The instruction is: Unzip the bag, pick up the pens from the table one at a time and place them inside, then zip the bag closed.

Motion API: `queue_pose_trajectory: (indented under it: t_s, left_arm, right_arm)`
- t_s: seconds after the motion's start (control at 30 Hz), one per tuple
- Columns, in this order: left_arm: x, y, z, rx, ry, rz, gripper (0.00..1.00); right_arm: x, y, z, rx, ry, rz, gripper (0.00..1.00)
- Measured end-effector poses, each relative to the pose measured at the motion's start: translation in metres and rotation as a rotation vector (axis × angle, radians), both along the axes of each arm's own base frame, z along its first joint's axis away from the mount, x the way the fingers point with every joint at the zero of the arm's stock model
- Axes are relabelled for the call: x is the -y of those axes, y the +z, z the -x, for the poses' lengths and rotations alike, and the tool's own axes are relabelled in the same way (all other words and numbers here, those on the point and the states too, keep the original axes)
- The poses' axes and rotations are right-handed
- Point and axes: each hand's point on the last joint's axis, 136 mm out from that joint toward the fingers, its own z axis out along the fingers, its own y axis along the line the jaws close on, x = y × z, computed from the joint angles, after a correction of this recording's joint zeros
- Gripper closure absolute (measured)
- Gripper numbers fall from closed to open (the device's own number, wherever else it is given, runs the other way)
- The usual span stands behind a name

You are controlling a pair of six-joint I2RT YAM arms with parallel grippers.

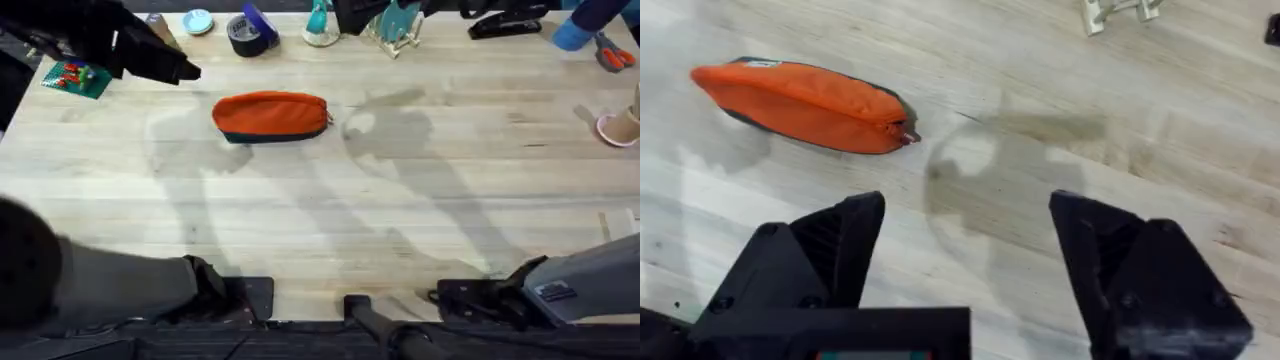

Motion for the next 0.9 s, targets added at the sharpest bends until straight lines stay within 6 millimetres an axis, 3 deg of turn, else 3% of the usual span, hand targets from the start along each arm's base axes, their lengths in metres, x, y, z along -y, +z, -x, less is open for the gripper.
queue_pose_trajectory:
  t_s: [0.57, 0.9]
  left_arm:
    - [0.005, -0.015, 0.076, -0.045, 0.388, -0.088, 0.002]
    - [0.001, -0.011, 0.087, -0.076, 0.517, -0.072, 0.005]
  right_arm:
    - [0.001, -0.005, 0.008, -0.040, 0.012, 0.003, 0.006]
    - [-0.002, -0.018, 0.040, -0.196, 0.067, -0.018, 0.005]
